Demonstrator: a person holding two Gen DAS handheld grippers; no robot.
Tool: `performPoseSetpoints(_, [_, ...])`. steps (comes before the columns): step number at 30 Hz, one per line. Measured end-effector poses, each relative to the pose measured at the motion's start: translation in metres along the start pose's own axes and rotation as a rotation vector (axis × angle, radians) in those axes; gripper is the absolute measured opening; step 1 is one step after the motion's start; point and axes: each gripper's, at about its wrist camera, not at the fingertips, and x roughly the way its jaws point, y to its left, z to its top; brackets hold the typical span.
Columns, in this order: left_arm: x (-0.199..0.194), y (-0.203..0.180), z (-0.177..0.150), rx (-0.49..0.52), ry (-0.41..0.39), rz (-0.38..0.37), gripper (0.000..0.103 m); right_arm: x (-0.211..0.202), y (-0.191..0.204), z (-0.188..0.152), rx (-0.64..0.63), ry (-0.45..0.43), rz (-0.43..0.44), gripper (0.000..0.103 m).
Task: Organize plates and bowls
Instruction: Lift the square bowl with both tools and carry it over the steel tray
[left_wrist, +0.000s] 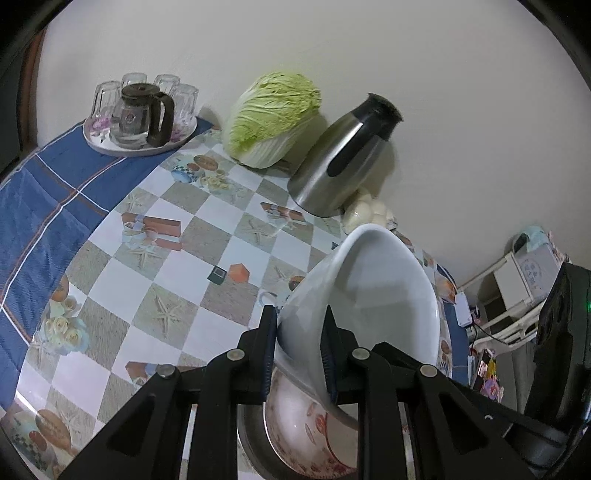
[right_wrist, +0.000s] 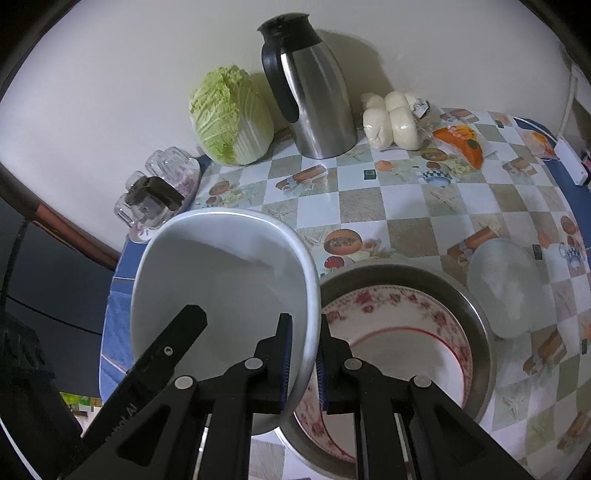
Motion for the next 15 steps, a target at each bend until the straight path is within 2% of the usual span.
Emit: performPoseSetpoints(15, [-0.006,-0.049,-0.043,0.185,0.018,0.089,0.023,-0.028,-0.053,-0.038,0.113,-0.110,0.118,0.016])
